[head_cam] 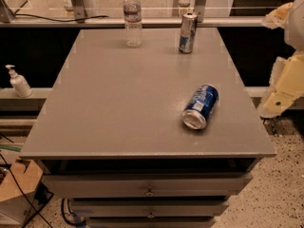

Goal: Knock water bottle over

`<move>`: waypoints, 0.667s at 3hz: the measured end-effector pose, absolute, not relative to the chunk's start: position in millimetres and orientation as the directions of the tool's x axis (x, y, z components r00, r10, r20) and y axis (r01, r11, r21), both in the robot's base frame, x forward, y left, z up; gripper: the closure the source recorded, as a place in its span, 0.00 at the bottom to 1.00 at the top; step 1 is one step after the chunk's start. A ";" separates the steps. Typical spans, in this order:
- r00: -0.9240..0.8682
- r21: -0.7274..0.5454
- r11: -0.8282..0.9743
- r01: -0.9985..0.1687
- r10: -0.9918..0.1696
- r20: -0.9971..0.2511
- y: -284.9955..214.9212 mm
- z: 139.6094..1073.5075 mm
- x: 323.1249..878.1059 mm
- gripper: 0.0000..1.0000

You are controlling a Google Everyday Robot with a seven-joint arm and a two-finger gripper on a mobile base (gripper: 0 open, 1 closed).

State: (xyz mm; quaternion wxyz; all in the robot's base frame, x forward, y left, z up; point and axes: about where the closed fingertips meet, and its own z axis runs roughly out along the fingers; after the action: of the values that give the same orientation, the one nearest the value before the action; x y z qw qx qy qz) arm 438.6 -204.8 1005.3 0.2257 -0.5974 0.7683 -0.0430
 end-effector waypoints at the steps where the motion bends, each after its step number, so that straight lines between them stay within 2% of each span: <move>1: -0.130 -0.355 0.306 -0.884 -0.888 -0.442 -196.2 1011.4 454.7 0.00; 2: -0.027 -0.387 0.318 -0.865 -0.802 -0.597 -167.6 1028.3 492.1 0.00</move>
Offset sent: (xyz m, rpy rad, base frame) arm 0.1008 0.0653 0.0443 0.5337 -0.2789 0.1626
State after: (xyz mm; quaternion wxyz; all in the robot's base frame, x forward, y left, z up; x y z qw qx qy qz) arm 492.1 -167.6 1028.3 0.3835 -0.5824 0.7155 0.0415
